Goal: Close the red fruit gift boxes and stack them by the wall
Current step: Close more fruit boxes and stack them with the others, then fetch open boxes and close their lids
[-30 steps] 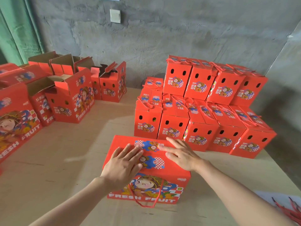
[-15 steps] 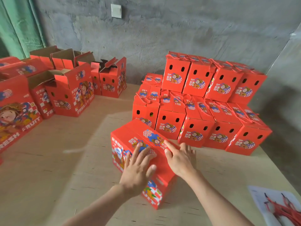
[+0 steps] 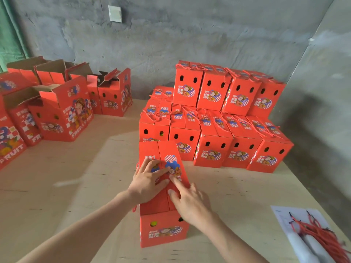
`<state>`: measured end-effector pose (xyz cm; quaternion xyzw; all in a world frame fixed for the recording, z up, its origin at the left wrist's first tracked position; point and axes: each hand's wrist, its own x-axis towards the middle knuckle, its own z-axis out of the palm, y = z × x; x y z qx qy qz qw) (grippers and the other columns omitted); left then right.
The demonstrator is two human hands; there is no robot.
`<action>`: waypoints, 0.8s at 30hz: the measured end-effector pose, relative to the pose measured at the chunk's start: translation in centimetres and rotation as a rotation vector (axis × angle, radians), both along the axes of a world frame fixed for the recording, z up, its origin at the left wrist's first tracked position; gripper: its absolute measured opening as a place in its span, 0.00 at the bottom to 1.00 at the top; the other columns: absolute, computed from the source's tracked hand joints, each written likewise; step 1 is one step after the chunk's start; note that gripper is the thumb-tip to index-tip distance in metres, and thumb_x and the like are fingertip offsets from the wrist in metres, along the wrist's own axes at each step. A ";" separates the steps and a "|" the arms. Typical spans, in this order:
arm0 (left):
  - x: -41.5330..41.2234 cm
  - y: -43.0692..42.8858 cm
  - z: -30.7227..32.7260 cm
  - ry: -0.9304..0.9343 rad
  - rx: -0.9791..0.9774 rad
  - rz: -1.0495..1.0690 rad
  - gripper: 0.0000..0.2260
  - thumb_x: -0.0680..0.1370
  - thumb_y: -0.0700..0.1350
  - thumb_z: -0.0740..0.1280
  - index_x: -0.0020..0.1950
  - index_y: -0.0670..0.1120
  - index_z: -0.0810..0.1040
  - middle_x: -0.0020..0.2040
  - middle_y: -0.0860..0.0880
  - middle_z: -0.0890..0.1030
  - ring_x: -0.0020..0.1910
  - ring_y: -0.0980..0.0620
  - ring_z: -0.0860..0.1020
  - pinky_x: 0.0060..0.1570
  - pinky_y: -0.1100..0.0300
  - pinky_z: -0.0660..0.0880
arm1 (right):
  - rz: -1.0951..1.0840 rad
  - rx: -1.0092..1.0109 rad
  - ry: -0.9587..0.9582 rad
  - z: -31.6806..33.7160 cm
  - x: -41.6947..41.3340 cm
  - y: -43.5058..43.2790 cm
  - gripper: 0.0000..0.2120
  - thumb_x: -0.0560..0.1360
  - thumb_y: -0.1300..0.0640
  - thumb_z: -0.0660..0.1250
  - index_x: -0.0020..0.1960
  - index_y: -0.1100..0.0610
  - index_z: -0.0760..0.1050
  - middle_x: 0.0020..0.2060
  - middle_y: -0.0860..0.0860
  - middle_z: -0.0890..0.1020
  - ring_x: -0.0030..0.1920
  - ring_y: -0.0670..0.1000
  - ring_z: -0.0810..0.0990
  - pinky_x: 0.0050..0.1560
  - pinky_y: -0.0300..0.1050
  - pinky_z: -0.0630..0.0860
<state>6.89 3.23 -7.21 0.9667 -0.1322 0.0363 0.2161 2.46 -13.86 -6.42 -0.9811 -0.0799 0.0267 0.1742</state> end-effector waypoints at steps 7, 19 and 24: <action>-2.6 -0.2 -0.6 0.088 -0.785 0.846 0.27 0.77 0.54 0.65 0.70 0.39 0.67 0.69 0.37 0.66 0.68 0.39 0.66 0.66 0.48 0.64 | -0.595 0.902 0.415 -0.6 -0.3 -1.3 0.31 0.71 0.28 0.58 0.58 0.53 0.74 0.49 0.50 0.78 0.49 0.50 0.76 0.54 0.46 0.69; -2.0 -0.1 2.6 0.348 -1.445 0.789 0.15 0.81 0.43 0.56 0.35 0.44 0.70 0.33 0.48 0.71 0.31 0.52 0.68 0.28 0.63 0.68 | -0.219 0.846 0.015 2.7 3.3 1.1 0.08 0.77 0.60 0.65 0.40 0.58 0.72 0.32 0.48 0.73 0.33 0.46 0.70 0.34 0.40 0.65; -0.5 -0.1 9.4 -0.324 -0.659 0.144 0.14 0.81 0.39 0.59 0.39 0.40 0.78 0.40 0.50 0.77 0.41 0.53 0.73 0.42 0.62 0.65 | 0.015 1.018 -0.047 8.2 3.8 4.4 0.11 0.78 0.64 0.61 0.41 0.59 0.79 0.37 0.52 0.83 0.40 0.46 0.80 0.45 0.40 0.76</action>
